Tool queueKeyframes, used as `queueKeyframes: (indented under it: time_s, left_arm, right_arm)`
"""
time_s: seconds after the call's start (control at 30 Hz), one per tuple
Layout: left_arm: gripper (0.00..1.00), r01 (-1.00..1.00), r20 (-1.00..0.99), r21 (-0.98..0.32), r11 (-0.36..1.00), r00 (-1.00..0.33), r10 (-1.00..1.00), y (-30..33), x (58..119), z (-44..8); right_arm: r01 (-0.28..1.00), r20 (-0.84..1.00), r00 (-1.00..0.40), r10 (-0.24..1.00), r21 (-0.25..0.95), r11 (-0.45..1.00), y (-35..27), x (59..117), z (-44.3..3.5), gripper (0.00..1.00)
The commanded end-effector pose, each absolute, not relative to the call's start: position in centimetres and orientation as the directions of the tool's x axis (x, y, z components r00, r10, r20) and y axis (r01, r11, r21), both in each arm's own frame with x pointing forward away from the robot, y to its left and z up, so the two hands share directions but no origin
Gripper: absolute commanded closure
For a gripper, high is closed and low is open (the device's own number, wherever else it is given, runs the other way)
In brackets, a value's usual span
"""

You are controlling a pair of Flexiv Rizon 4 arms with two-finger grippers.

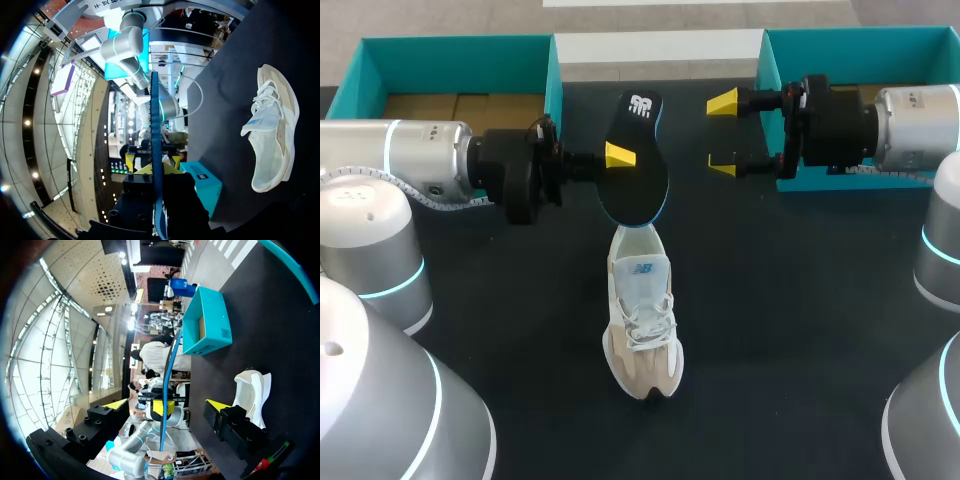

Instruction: Take the shoe out of the shoebox, open the shoe tongue, remove and reinsert the insole, then place the shoe into the shoebox

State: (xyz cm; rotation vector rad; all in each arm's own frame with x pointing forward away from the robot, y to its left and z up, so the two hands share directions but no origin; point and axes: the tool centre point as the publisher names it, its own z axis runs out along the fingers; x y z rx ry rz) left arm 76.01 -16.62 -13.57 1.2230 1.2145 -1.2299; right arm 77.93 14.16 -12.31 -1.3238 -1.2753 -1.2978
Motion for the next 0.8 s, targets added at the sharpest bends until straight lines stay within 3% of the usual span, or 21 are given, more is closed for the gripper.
queueKeyframes:
  time_s: [0.03, 0.8]
  left_arm:
    - [1.00, 1.000, -1.000, -0.010, -0.011, -0.010, 0.003, -16.42, 75.79, -13.54]
    - [1.00, 1.000, -1.000, -0.008, 0.002, -0.008, 0.011, -16.35, 75.96, -13.47]
  right_arm:
    - [0.992, 0.994, -0.087, 0.068, 0.093, -0.090, 13.81, 77.54, -12.33, 0.00]
    - [0.991, 0.993, -0.094, 0.066, 0.099, -0.090, 13.78, 77.47, -12.34, 0.00]
